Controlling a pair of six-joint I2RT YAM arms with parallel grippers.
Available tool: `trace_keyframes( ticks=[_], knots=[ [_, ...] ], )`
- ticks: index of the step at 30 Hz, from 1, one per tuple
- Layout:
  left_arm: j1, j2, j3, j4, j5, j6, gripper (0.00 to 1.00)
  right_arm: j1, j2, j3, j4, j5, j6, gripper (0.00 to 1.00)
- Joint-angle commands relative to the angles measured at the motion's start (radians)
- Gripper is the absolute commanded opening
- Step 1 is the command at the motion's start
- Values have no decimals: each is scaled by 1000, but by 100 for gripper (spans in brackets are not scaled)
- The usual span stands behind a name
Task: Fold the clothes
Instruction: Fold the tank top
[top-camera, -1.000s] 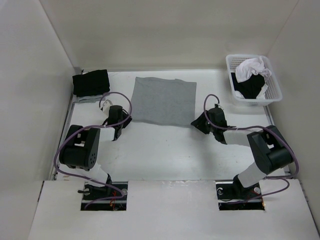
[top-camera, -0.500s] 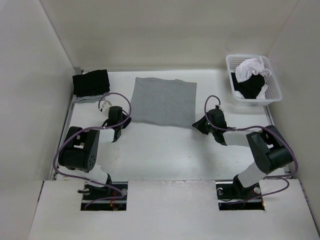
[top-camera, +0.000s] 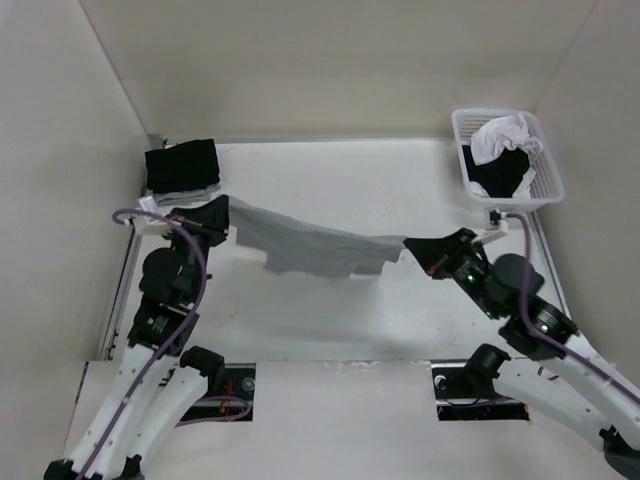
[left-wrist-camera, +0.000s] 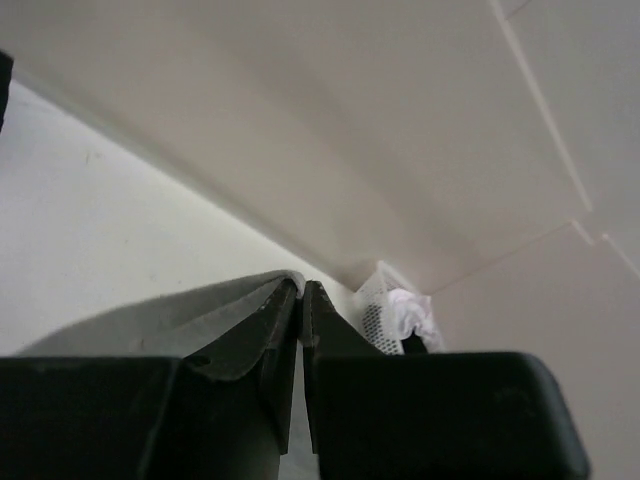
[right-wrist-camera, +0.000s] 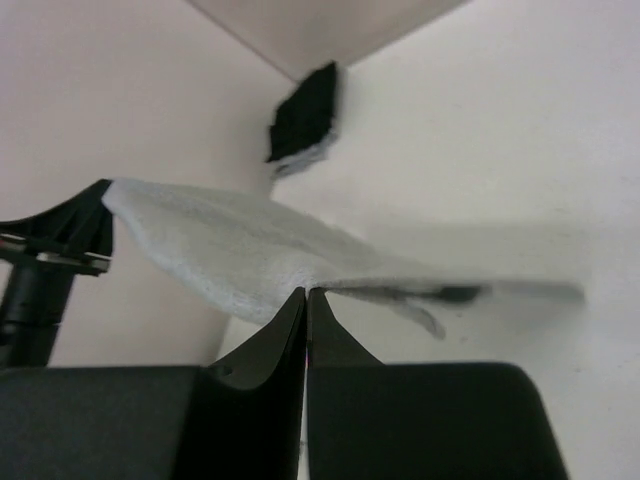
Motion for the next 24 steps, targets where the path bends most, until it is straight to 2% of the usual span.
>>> trace_keyframes(
  ticks=[1,5,8,11,17,21,24],
  knots=[
    [-56,-84,83,-214,-102,70,3,128,-73,123,-277,184,-30,2],
    [-104,-110,112,-285,-149,70,3,296,-75,171,-321,306,-3,2],
    [-114,-72,80,-273,-171,77,3,336,-29,154,-299,349,-10,3],
    [-91,46,22,-203,-163,76,4,211,52,115,-240,277,-37,3],
    [-33,326,-15,32,-146,65,4,-178,331,9,88,-59,-82,2],
    [8,581,44,173,-117,35,4,-323,604,60,267,-165,-79,3],
    [54,799,142,236,-67,24,4,-397,788,158,317,-211,-80,3]
  ],
)
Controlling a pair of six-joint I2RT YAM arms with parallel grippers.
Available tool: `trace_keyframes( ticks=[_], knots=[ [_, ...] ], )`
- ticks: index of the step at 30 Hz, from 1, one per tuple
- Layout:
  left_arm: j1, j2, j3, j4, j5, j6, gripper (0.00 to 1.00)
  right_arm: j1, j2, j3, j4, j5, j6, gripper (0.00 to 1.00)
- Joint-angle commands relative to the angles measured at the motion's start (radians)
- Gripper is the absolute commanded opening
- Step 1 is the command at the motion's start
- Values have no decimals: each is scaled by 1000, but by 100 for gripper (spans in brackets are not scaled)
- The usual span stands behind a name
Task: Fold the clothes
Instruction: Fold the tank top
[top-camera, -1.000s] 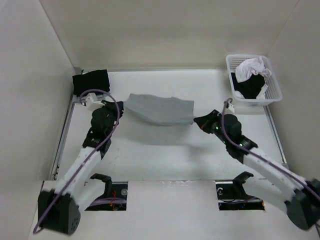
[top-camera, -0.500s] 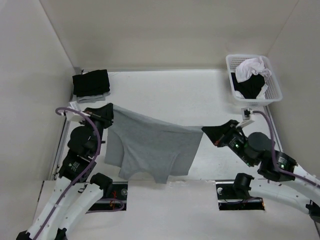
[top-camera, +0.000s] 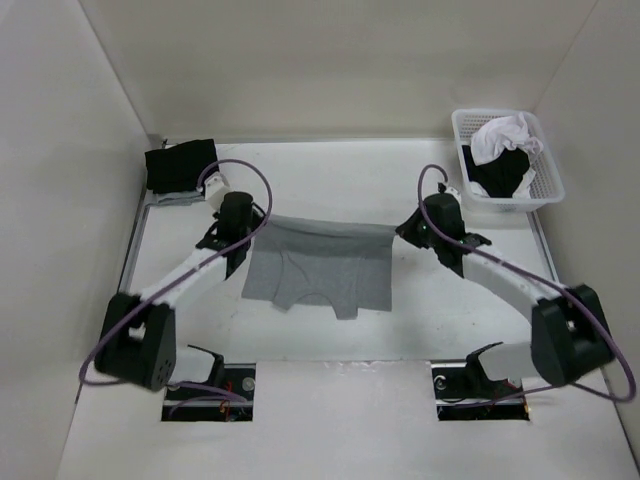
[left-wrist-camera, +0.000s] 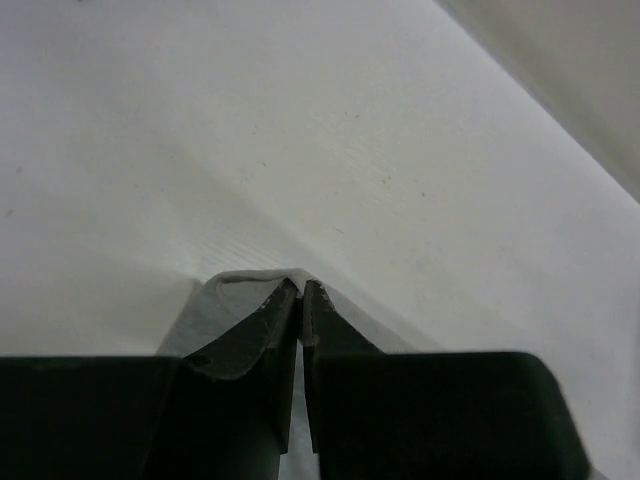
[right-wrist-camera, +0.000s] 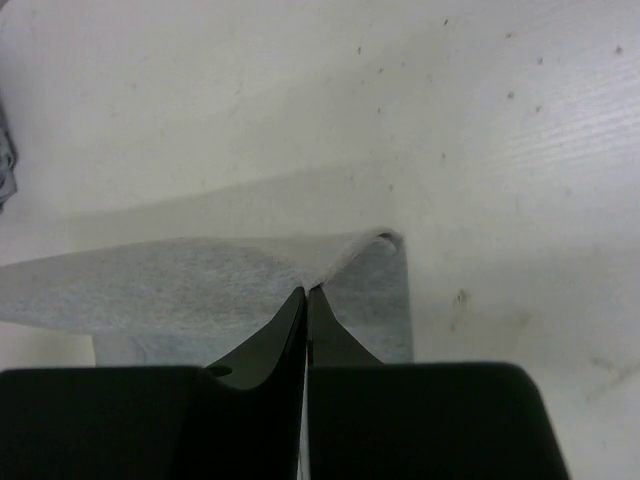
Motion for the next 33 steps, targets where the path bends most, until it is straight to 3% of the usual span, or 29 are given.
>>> trace_keyframes(
  ticks=[1,5,10,21,28,33],
  knots=[
    [54,184,143,182,62,-25,4,-70,138,135,199,-102,-20,3],
    [123,327,247,190,177,-74,4,-113,242,242,193,-126,-25,2],
    [138,231,143,226,218,-105,4,-109,172,181,182,-128,-46,3],
    [138,-256,-255,179,264,-174,4,48,-211,-210,170,-54,21,3],
    [140,-626,-384,-49,298,-175,4,181,-417,-331,10,45,53,3],
    [98,-882,-457,-282,300,-201,4,201,-501,-414,-71,67,104,3]
  ],
)
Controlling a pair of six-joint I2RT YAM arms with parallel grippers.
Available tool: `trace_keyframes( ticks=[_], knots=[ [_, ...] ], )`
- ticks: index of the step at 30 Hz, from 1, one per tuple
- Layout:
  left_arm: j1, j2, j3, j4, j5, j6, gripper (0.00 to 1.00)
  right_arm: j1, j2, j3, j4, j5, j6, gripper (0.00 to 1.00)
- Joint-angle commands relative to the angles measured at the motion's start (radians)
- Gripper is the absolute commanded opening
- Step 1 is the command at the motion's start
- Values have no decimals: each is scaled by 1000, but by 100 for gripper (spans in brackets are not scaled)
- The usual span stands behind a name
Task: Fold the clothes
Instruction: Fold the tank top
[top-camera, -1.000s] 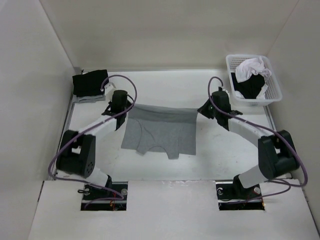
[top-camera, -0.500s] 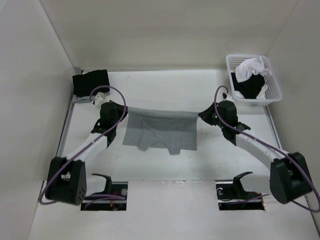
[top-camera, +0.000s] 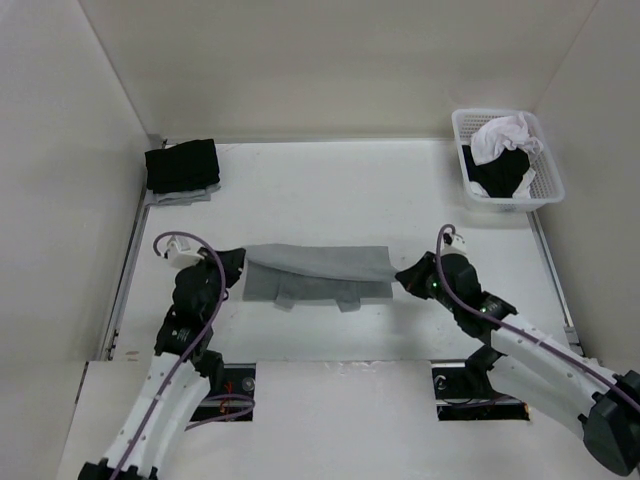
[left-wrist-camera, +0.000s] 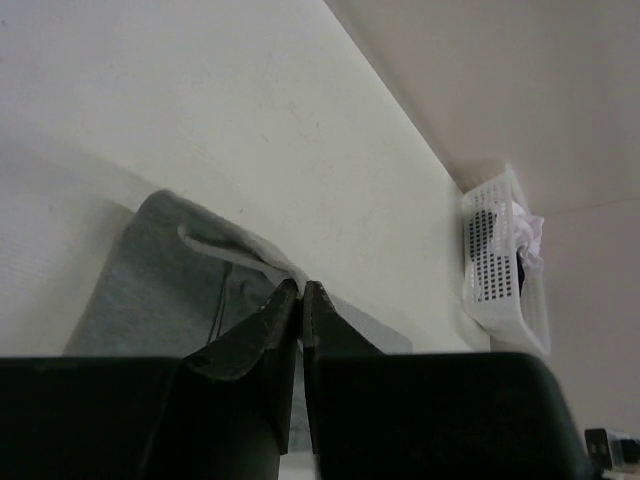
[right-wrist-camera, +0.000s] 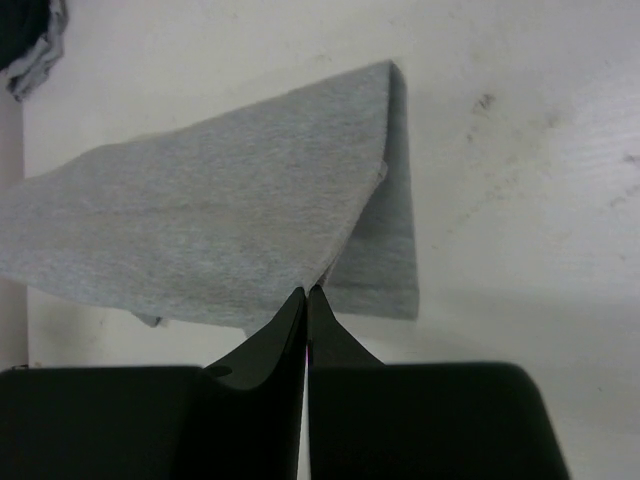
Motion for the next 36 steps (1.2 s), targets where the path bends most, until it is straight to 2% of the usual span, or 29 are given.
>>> trace_keyframes(
  ticks=[1,5,11,13,16,19,21,23,27,31,33,36],
  knots=[
    [-23,-144,-44,-221,2,-24,4,8,-42,-50,-71,48,62,3],
    [-29,-259,-70,-423,-42,-24,6,22,-45,-70,-95,55,128,3],
    [-27,-196,-40,-493,-61,-44,12,35,-16,-73,-109,51,161,6],
    [-17,-178,-27,-509,-70,-45,15,63,-16,-90,-114,58,192,15],
    [-11,-210,-18,-517,-78,-44,27,86,-28,-105,-129,69,221,31],
    [-9,-238,-17,-449,-94,-34,29,92,-25,-85,-129,104,209,47],
    [-39,-136,-3,-344,-72,-25,28,74,1,-59,-112,118,165,55],
    [-111,19,9,-218,-56,-27,28,24,59,-36,-60,106,116,58],
    [-357,303,43,26,-128,-30,27,-36,207,8,53,19,50,58],
    [-587,552,153,158,-245,14,29,-76,321,27,136,-17,40,58],
    [-654,650,196,229,-257,42,30,-84,366,34,161,-46,39,57],
    [-690,784,238,316,-245,61,30,-80,427,36,201,-121,49,52]
  ],
)
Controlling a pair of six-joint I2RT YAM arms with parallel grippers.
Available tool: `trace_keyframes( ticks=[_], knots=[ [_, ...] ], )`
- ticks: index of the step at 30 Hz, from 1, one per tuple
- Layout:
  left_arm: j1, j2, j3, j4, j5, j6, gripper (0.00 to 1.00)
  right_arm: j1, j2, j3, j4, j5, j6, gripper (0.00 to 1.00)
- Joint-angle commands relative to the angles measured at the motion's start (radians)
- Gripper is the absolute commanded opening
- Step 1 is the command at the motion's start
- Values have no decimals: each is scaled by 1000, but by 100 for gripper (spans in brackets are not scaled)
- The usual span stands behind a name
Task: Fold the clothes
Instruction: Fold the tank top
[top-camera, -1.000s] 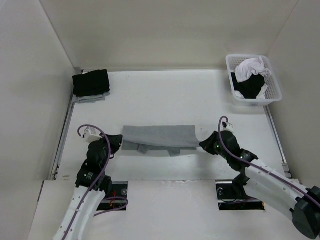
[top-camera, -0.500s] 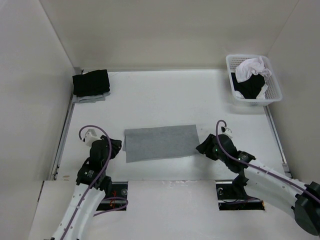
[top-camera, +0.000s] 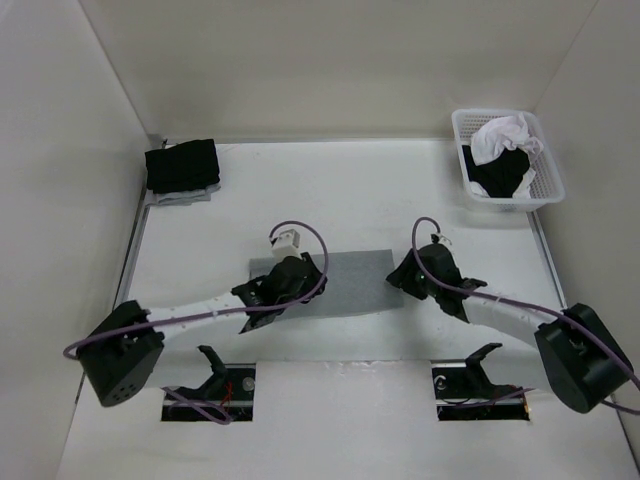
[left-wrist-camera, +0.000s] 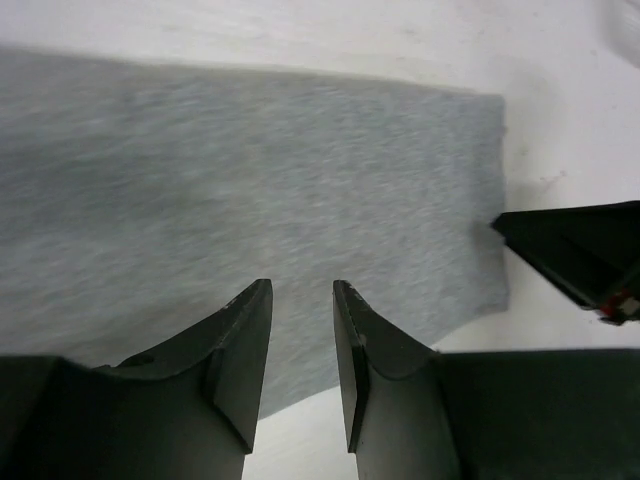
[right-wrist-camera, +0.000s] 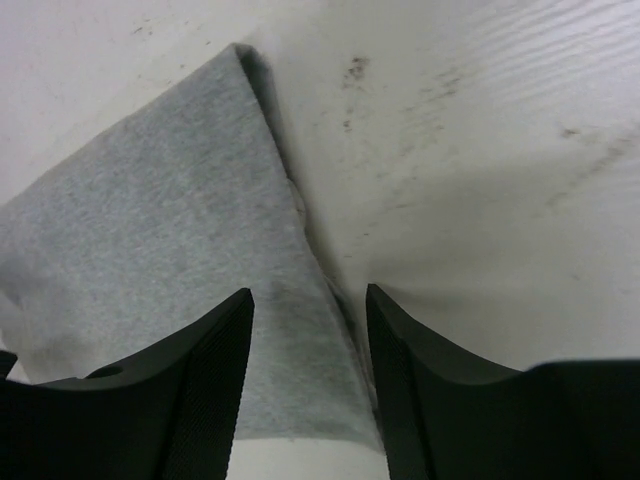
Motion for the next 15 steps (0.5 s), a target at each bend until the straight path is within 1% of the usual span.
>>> trace_keyframes(
  ticks=[1,4,8,13,15],
  knots=[
    [-18,97,59,200,-37,40,29,-2,57,14,108,-106,-1,50],
    [30,100,31,221,0,40,29,-2,80,-28,178,-178,52,45],
    [93,7,-23,230,6,60,29,-12,120,-77,287,-209,119,38],
    [140,-56,-29,217,13,98,29,-19,209,-107,471,-244,187,16],
    [151,-72,-29,215,19,107,29,-38,215,-129,540,-248,207,7]
  ],
)
